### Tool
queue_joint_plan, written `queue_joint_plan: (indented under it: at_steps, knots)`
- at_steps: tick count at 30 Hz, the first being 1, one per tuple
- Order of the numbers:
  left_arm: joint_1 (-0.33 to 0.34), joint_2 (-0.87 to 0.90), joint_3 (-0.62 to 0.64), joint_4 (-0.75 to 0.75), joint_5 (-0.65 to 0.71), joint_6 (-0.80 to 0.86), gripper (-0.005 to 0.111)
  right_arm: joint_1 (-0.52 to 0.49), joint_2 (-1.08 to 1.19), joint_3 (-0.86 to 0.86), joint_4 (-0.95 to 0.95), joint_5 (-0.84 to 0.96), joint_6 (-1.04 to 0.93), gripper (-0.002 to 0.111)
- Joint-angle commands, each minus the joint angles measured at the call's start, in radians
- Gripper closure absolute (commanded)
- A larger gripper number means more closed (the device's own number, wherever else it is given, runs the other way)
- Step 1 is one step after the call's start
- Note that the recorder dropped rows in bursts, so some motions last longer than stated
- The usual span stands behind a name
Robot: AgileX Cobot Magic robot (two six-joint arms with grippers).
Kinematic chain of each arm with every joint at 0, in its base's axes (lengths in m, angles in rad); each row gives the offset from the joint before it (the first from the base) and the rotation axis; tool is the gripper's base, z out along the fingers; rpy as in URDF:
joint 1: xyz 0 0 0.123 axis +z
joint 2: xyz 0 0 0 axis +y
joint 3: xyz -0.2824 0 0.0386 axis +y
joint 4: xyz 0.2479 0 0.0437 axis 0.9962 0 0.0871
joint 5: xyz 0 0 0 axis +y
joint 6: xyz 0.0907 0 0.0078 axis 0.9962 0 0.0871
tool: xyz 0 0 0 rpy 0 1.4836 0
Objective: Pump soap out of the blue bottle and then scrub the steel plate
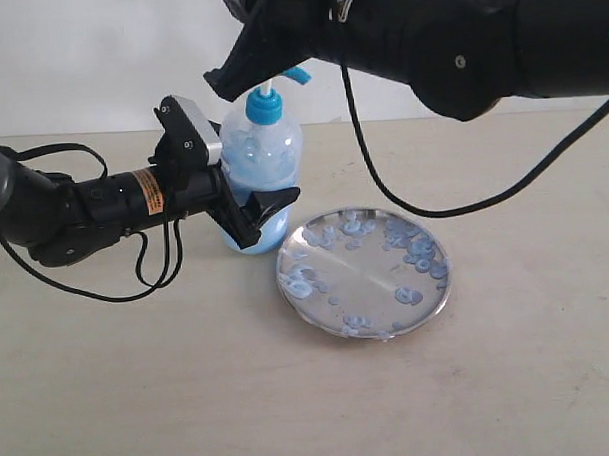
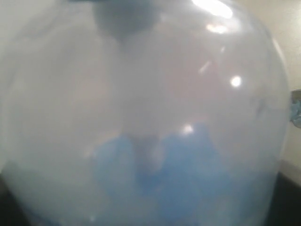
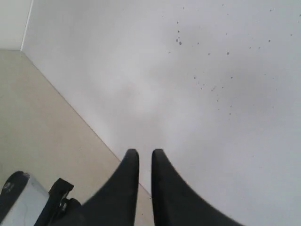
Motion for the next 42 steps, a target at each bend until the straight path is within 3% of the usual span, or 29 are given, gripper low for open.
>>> queue_joint_plan:
  at_steps: [1,15,23,42]
  knots:
    - [-0.002,0.007,0.005,0.016,0.065,0.026,0.102,-0.001,0.002,-0.003,0.087,0.046,-0.041,0.109]
    - [-0.002,0.007,0.005,0.016,0.061,0.039,0.102,-0.001,0.094,-0.003,0.13,0.238,-0.061,0.109]
    - [-0.002,0.007,0.005,0.016,0.061,0.043,0.102,-0.001,0.092,-0.003,0.156,0.096,-0.057,0.109]
    - [-0.002,0.007,0.005,0.016,0.054,0.043,0.102,-0.001,0.127,-0.003,0.199,0.115,0.035,0.109]
